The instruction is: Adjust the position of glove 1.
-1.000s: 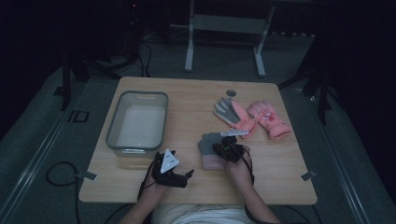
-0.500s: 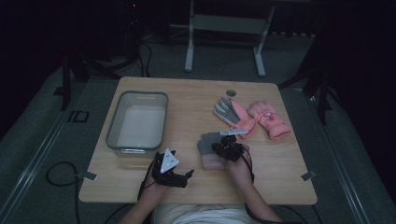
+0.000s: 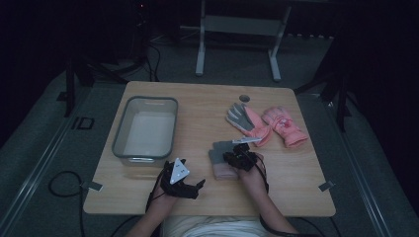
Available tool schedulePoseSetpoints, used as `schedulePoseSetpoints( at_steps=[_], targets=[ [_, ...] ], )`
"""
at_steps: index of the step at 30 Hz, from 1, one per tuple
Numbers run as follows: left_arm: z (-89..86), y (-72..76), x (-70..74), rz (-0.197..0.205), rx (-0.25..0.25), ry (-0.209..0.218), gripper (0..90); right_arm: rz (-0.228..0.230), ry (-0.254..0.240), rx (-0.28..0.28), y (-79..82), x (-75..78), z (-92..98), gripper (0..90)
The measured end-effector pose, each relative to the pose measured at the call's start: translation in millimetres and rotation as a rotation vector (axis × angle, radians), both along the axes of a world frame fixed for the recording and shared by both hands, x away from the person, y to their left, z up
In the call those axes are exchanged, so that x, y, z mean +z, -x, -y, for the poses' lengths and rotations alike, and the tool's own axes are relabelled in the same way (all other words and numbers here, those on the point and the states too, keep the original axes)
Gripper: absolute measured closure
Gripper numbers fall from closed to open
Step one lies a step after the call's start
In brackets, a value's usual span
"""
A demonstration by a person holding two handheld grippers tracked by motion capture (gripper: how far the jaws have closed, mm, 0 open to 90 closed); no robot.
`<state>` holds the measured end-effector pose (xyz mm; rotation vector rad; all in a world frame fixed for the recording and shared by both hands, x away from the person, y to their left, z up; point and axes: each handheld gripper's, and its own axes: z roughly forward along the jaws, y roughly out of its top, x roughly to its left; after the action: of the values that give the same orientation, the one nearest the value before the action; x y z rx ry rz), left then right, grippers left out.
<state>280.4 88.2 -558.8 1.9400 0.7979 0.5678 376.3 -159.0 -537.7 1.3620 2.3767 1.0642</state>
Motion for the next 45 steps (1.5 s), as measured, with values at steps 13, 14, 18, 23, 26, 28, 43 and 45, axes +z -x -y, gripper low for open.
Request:
schedulePoseSetpoints(
  at_steps=[13,14,18,23,26,28,43,45],
  targets=[
    [15.3,1.4,15.4,0.083,-0.131,0.049,5.2,0.122,-0.037,0.059,1.1,29.9,37.5,58.8],
    [17.2,-0.6,18.2,0.063,-0.151,0.051,5.2,0.132,-0.036,0.063,-0.5,31.9,41.7,57.7],
    [31.0,-10.5,25.9,-0.03,-0.212,-0.003,5.9,0.159,-0.032,0.08,-9.8,41.8,51.5,57.5],
    [54.1,-23.6,28.1,-0.045,-0.353,-0.092,5.9,0.163,-0.034,0.089,-27.6,48.3,51.9,56.9],
    [63.8,-30.8,27.6,-0.038,-0.411,-0.13,8.3,0.143,-0.041,0.091,-39.1,44.5,48.0,55.8],
    [67.7,-35.7,26.7,-0.037,-0.447,-0.156,12.1,0.126,-0.036,0.097,-45.7,39.2,44.3,54.4],
    [82.0,-43.6,12.9,0.021,-0.509,-0.338,27.9,0.005,0.06,0.129,-59.8,-3.6,25.5,35.8],
    [82.0,-42.9,11.9,0.036,-0.507,-0.351,28.0,0.001,0.06,0.126,-59.2,-5.5,25.5,34.9]
  ],
)
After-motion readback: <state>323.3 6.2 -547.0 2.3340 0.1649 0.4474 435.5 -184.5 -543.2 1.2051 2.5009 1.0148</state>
